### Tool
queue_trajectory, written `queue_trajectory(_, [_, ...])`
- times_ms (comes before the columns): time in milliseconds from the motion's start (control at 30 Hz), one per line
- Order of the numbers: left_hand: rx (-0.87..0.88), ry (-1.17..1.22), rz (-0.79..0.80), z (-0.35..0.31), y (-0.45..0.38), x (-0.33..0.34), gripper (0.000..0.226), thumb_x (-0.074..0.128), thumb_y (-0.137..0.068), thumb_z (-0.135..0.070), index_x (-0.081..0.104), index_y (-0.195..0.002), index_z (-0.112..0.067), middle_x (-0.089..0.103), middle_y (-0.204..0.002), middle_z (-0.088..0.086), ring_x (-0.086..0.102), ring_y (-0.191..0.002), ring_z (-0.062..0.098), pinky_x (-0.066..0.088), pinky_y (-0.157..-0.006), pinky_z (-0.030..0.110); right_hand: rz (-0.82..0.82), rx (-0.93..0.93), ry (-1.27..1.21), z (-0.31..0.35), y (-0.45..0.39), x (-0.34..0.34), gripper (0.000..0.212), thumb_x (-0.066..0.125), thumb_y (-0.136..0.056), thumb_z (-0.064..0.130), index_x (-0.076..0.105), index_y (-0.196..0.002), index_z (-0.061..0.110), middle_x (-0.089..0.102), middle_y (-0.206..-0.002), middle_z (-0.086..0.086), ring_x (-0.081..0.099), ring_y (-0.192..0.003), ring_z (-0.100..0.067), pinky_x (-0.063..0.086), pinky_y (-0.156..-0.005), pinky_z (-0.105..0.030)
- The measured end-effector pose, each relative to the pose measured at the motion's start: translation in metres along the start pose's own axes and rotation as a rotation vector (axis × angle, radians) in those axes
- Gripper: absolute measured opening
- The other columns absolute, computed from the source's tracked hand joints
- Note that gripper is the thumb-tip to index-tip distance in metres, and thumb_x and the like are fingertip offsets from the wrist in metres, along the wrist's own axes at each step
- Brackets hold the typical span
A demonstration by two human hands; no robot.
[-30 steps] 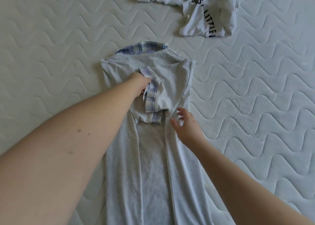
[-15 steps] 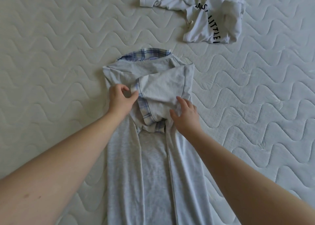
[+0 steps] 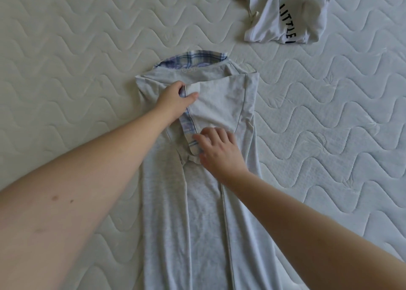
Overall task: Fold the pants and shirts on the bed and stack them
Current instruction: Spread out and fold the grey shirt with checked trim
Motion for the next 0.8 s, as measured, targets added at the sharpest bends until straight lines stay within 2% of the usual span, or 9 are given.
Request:
queue_trajectory(100, [-0.024,0.055,-0.009,-0.001,0.002,-0.003,0.030,0.072,-0.085,-0.039,0.055,-0.098,-0.017,0.060,-0.090,-0.005,0.056,-0.080,0.011,0.042,-0.064,0.023,0.044,-0.006,0.090,0.003,-0.008,0.006,0.029,0.064,-0.084,0.019,0.067,-0.112,0.018,0.062,-0.113,-0.004,0.055,-0.105,-0.029,0.041,-0.092,-0.041])
queue_trajectory(200, [-0.068,0.158,-0.039,0.001,0.001,-0.006,0.035,0.076,-0.082,-0.033,0.052,-0.104,-0.021,0.060,-0.109,0.002,0.057,-0.094,0.016,0.047,-0.075,0.024,-0.105,0.022,0.042,0.000,-0.014,-0.002,0.008,0.069,-0.084,0.023,0.075,-0.088,0.020,0.068,-0.091,0.000,0.060,-0.088,-0.028,0.046,-0.080,-0.040])
queue_trajectory(267, [-0.102,0.247,-0.079,0.002,0.000,-0.011,0.036,0.077,-0.082,-0.033,0.053,-0.107,-0.024,0.060,-0.117,0.003,0.059,-0.103,0.017,0.051,-0.084,0.027,-0.238,-0.007,-0.057,0.003,-0.014,-0.010,0.012,0.065,-0.087,0.026,0.074,-0.085,0.019,0.068,-0.088,0.001,0.061,-0.084,-0.028,0.046,-0.075,-0.040])
queue_trajectory(333, [-0.113,0.266,-0.124,0.004,0.000,-0.019,0.035,0.077,-0.082,-0.036,0.055,-0.107,-0.024,0.058,-0.117,-0.001,0.056,-0.103,0.013,0.047,-0.076,0.017,-0.326,-0.026,-0.148,0.010,-0.011,-0.017,0.016,0.063,-0.088,0.028,0.074,-0.089,0.017,0.068,-0.091,0.001,0.061,-0.085,-0.027,0.046,-0.073,-0.041])
queue_trajectory(400, [-0.105,0.212,-0.162,0.011,0.002,-0.026,0.035,0.076,-0.082,-0.036,0.057,-0.108,-0.021,0.056,-0.114,-0.004,0.054,-0.103,0.010,0.041,-0.075,0.016,-0.367,-0.030,-0.183,0.018,-0.008,-0.018,0.014,0.066,-0.090,0.028,0.074,-0.089,0.017,0.068,-0.090,0.002,0.061,-0.084,-0.026,0.046,-0.072,-0.040])
queue_trajectory(467, [-0.112,0.137,-0.178,0.022,0.006,-0.028,0.037,0.076,-0.083,-0.034,0.059,-0.110,-0.017,0.054,-0.111,-0.006,0.051,-0.102,0.009,0.039,-0.081,0.022,-0.331,-0.038,-0.186,0.027,-0.006,-0.013,0.016,0.063,-0.092,0.028,0.073,-0.087,0.016,0.068,-0.088,0.003,0.062,-0.083,-0.024,0.044,-0.073,-0.038])
queue_trajectory(567, [-0.173,0.038,-0.118,0.040,0.014,-0.025,0.042,0.077,-0.082,-0.032,0.058,-0.114,-0.013,0.058,-0.109,-0.001,0.054,-0.095,0.015,0.042,-0.079,0.026,-0.215,0.007,-0.173,0.033,-0.002,0.002,0.011,0.069,-0.088,0.026,0.074,-0.092,0.018,0.070,-0.093,0.004,0.064,-0.088,-0.025,0.046,-0.079,-0.037])
queue_trajectory(667, [-0.209,-0.130,-0.078,0.048,0.018,-0.023,0.039,0.076,-0.082,-0.030,0.060,-0.111,-0.008,0.062,-0.107,0.006,0.058,-0.094,0.024,0.044,-0.078,0.031,-0.088,0.026,-0.111,0.029,0.006,0.015,0.029,0.073,-0.080,0.028,0.071,-0.108,0.019,0.069,-0.103,0.003,0.063,-0.096,-0.025,0.046,-0.086,-0.038])
queue_trajectory(800, [-0.254,-0.250,-0.110,0.040,0.022,-0.023,0.028,0.072,-0.078,-0.023,0.057,-0.101,-0.017,0.055,-0.097,0.001,0.054,-0.088,0.024,0.041,-0.072,0.030,-0.004,-0.040,-0.109,0.019,0.011,0.024,0.034,0.072,-0.080,0.009,0.070,-0.113,0.017,0.070,-0.107,0.002,0.064,-0.097,-0.025,0.047,-0.091,-0.035])
Point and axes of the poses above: each hand's wrist, its own y-axis away from the middle knuckle, its own x-axis out of the palm, z = x × y, the point moved 2 cm from there along -y, towards the middle knuckle
